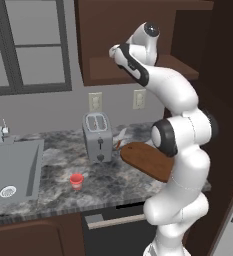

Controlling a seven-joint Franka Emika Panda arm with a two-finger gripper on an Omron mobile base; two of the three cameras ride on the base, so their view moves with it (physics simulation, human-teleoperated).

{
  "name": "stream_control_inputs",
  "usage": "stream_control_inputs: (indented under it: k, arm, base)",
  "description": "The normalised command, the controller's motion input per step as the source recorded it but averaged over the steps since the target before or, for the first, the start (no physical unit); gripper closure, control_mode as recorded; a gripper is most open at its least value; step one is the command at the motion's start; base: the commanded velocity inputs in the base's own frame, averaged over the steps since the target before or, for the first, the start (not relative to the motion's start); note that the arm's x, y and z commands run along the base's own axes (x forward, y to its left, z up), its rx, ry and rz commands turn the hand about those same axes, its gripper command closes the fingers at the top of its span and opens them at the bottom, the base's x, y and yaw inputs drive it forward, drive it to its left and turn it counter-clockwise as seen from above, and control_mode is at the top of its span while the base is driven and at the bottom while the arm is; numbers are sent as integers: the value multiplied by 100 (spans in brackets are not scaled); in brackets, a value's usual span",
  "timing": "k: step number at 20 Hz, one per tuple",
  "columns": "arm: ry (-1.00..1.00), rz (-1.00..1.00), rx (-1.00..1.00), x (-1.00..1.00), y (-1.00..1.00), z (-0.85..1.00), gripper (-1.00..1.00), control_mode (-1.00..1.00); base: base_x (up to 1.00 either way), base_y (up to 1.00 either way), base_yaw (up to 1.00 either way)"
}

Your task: Pick the bread, place it on the cutting board, pick the jam, place it on the counter, and close the cabinet.

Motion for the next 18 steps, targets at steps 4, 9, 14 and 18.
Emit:
stream_control_inputs:
  k: [4,9,14,18]
  arm:
    - [0,0,0,-31,0,3,100,-100]
    - [0,0,0,-42,-7,0,100,-100]
    - [0,0,0,-41,-12,0,100,-100]
    - [0,0,0,-43,-11,0,100,-100]
  base:
    - [0,0,0]
    - [0,0,0]
    - [0,0,0]
    - [0,0,0]
